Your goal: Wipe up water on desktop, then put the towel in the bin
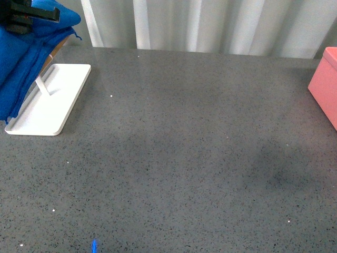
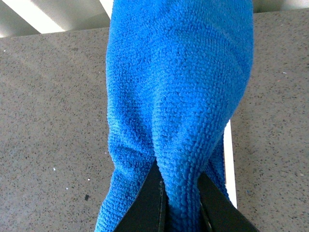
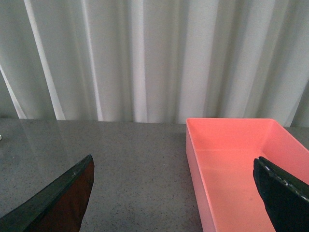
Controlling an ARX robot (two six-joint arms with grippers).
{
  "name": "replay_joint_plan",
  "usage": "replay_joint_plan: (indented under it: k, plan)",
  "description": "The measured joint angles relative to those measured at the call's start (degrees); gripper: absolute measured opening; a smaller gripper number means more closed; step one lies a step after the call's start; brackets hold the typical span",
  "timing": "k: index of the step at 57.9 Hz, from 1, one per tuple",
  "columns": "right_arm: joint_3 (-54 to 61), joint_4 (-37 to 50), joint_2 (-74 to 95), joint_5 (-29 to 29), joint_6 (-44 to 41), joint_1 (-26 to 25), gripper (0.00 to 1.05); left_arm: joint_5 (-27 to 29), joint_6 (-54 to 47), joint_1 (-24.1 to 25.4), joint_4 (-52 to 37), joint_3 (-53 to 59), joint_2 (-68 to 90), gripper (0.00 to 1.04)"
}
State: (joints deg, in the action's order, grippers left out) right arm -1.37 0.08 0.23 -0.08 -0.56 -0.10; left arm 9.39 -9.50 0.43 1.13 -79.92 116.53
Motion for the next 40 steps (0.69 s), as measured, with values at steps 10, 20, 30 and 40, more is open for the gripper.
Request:
replay_joint_plan:
  k: [10, 20, 30, 40]
  plan:
    - [-0.02, 0.00, 0.00, 0.00, 0.00, 0.00, 0.98, -2.58, -1.07, -0.02, 1.27, -0.04, -4.09, 0.06]
    - [0.00, 0.00, 0.00, 0.00, 0.00, 0.00, 0.98, -4.50, -1.22, -1.18, 2.71, -0.83, -9.94, 0.06]
    - [-0.02, 0.00, 0.00, 0.00, 0.00, 0.00, 0.98, -8.59, 1.64, -8.76, 2.56, 0.09, -19.82, 0.06]
    - [-0.02, 0.00, 0.00, 0.00, 0.00, 0.00, 0.98, -10.14, 7.96, -20.94, -1.62, 2.16, -21.51, 0.06]
